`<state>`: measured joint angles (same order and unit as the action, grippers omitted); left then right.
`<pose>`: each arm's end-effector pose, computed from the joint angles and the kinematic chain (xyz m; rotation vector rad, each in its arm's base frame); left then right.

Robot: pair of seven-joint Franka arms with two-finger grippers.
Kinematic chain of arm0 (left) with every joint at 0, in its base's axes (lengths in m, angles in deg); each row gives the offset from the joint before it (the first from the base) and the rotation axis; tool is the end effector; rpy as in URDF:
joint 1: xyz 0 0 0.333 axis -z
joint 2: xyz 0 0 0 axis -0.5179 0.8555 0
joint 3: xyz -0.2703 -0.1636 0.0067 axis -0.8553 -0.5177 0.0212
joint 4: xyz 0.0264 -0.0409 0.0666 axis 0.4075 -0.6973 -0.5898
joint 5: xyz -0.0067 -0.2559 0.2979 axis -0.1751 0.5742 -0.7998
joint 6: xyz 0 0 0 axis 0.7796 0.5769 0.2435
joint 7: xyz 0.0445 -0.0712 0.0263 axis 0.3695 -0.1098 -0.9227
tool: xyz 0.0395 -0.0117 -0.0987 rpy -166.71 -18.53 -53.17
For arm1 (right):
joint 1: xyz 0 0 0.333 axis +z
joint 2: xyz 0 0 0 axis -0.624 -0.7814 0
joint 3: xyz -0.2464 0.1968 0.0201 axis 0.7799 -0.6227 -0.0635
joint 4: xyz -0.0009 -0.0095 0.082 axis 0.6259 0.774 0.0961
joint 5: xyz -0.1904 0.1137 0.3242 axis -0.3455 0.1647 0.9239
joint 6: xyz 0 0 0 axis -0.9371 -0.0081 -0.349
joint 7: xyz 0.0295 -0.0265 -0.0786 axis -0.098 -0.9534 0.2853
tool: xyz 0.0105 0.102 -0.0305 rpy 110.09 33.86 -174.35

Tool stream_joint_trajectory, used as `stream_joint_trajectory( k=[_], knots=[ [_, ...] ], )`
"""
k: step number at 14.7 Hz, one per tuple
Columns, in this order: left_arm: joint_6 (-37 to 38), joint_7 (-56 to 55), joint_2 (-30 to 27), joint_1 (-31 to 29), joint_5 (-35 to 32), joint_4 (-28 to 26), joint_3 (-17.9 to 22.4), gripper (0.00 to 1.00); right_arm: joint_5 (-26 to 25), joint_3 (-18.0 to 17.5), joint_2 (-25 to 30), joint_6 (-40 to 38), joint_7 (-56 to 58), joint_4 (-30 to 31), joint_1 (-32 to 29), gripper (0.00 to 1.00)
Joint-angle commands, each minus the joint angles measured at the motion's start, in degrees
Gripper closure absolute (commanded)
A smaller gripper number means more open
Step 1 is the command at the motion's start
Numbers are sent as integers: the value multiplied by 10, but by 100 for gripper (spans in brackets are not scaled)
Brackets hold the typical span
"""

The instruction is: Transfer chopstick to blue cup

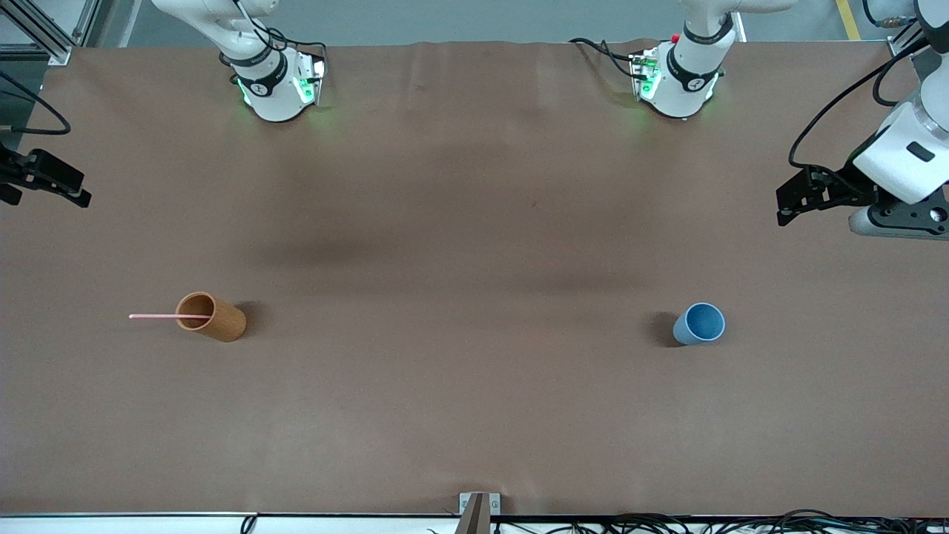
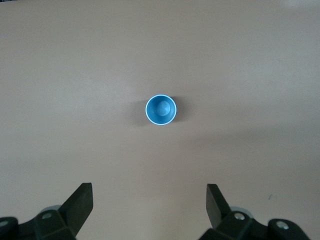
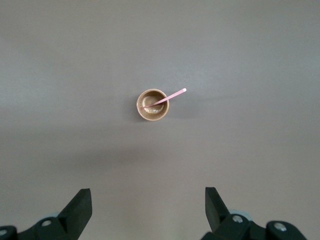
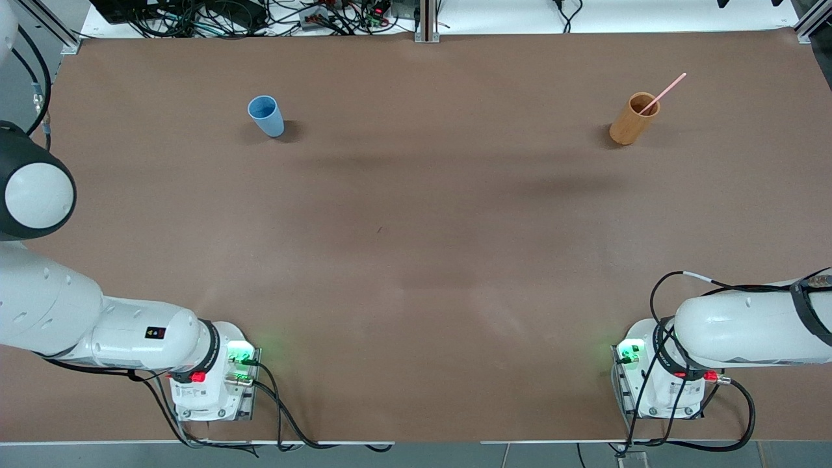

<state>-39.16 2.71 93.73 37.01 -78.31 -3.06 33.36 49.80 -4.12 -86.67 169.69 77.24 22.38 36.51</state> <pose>0.5787 -0.0834 0.6309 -3.1183 0.1788 -0.0850 0.5517 -0.0365 0.6438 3.1156 -0.0581 0.0141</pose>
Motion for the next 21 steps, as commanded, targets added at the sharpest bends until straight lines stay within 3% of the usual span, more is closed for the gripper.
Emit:
stream_joint_trajectory(
  k=[1, 7, 12, 16, 21],
  knots=[
    [1, 9, -1, 2, 8, 3, 5, 0, 24, -5, 6, 9, -4, 16, -9, 0],
    [-6, 11, 23, 0, 20, -2, 9, 0, 30, -4, 6, 22, 6, 23, -8, 0],
    [-170, 12, 141, -37, 21, -47, 9, 0, 16, -4, -1, 46, 6, 24, -22, 0],
    [-338, 3, 201, -44, 26, -123, 2, 0, 25, -4, -73, 100, 18, 24, -59, 0],
    [-397, 0, 227, -47, 26, -172, -3, 0, 27, -4, -165, 180, 18, 26, -69, 5]
  ],
)
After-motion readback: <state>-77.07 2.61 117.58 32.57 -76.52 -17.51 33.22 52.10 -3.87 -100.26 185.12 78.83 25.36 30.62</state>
